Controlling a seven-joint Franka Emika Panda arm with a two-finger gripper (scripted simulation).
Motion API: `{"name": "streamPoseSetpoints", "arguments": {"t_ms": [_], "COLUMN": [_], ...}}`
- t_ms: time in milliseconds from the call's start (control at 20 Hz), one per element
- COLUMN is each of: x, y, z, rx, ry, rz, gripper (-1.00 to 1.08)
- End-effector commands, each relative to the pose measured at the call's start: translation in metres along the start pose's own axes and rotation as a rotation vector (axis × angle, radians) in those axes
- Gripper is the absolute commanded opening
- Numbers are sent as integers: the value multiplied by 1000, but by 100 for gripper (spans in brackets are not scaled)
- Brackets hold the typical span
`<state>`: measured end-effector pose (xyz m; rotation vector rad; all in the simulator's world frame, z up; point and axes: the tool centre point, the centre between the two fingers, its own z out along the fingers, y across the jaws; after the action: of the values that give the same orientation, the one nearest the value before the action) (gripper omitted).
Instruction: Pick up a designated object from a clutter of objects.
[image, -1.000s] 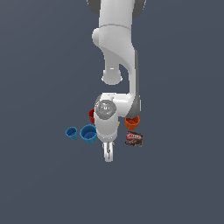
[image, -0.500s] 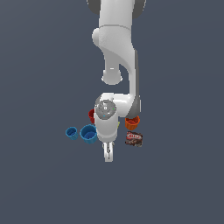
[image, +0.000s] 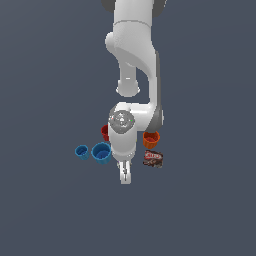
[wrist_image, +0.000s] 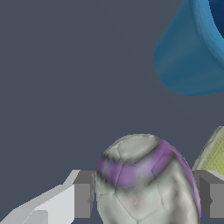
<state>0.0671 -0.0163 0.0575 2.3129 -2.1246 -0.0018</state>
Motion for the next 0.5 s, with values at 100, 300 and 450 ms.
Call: {"name": "streamPoseSetpoints", "arguments": {"t_ms": [100, 300, 450], "x": [-6, -14, -21], "y": [-5, -10, -15], "z": [-29, -63, -95], "rx": [3, 2, 2], "ry": [0, 1, 1], "rz": [0, 1, 1], "gripper": [-100, -100, -100]}}
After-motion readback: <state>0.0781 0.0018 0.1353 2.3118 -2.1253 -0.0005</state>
